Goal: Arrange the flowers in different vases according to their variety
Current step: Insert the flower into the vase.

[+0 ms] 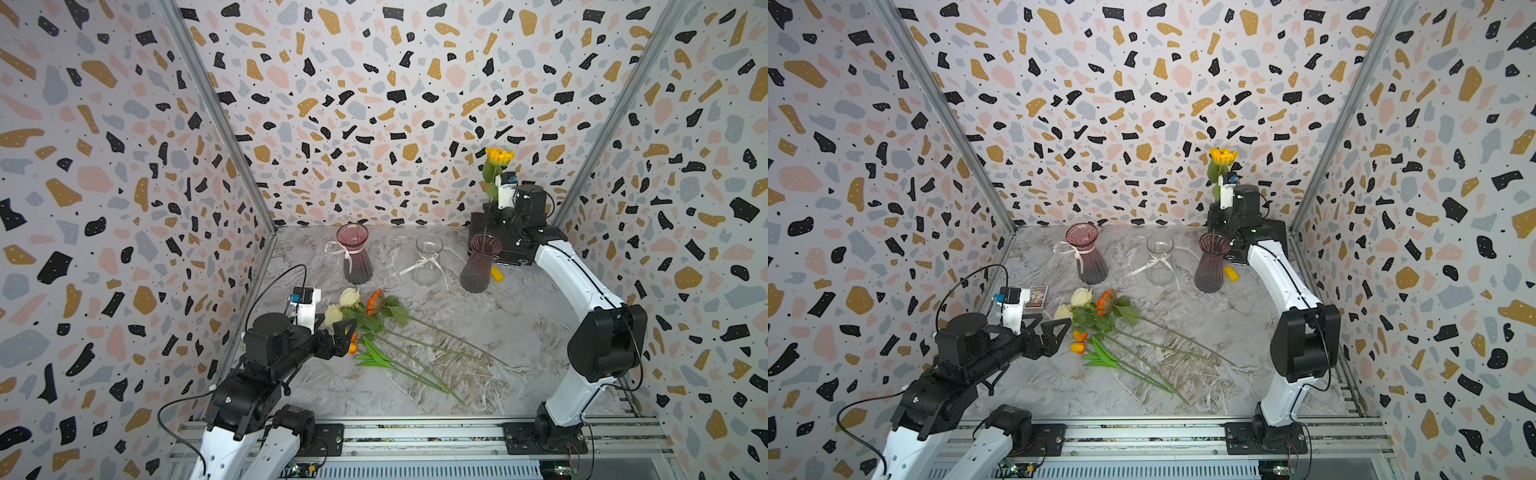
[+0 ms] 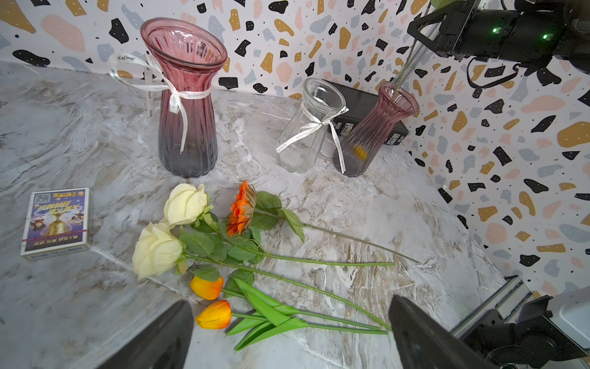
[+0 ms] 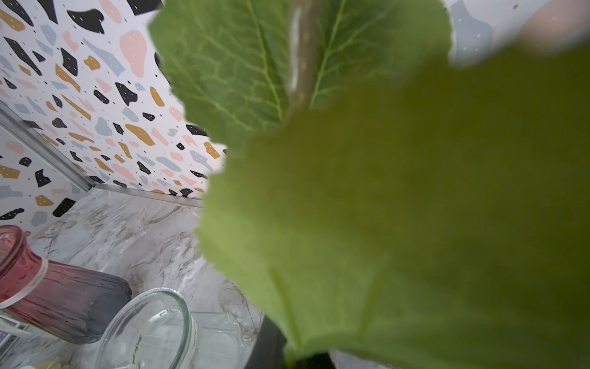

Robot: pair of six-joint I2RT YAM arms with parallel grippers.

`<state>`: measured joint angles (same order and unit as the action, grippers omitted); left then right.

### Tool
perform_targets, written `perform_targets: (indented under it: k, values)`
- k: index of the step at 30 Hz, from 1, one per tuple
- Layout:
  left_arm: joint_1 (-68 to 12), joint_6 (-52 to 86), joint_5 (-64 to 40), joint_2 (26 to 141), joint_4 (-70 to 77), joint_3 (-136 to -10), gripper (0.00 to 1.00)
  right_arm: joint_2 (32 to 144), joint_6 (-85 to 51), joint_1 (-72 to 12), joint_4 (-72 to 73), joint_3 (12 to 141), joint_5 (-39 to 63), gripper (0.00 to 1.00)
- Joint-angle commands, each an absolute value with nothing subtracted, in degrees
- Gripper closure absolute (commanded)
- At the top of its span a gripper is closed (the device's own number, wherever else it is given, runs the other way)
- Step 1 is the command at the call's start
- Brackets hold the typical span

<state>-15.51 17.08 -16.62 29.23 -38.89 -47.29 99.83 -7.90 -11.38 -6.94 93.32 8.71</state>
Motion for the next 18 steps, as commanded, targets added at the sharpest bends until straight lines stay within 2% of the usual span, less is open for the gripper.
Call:
perform_targets:
  k: [1,6,7,12,16,18]
  values:
    - [-15.66,16.17,-16.7,29.2,-37.97,-48.27,0.0,95.37,-5.64,-11.6,-5.08,92.72,7.32,1.0]
    - [-15.72,16.47,-16.79,28.74,-38.36,-48.37,0.0,95.62,-4.37,-11.62,-6.67,91.75,7.03,1.0]
    - [-15.7,16.37,-16.79,28.74,-38.64,-48.52,0.0,95.79,-4.18,-11.61,-7.08,91.71,7.02,0.97]
    - [-15.69,16.14,-16.87,29.05,-39.28,-48.77,0.0,96.59,-3.78,-11.6,-8.27,91.91,7.17,0.72]
    - [-15.69,15.91,-16.89,29.28,-38.78,-48.65,0.0,96.92,-3.45,-11.62,-9.04,91.94,6.86,0.37]
    - [-15.65,15.88,-16.94,29.41,-38.82,-48.82,0.0,96.77,-3.43,-11.66,-9.29,91.86,6.79,0.28]
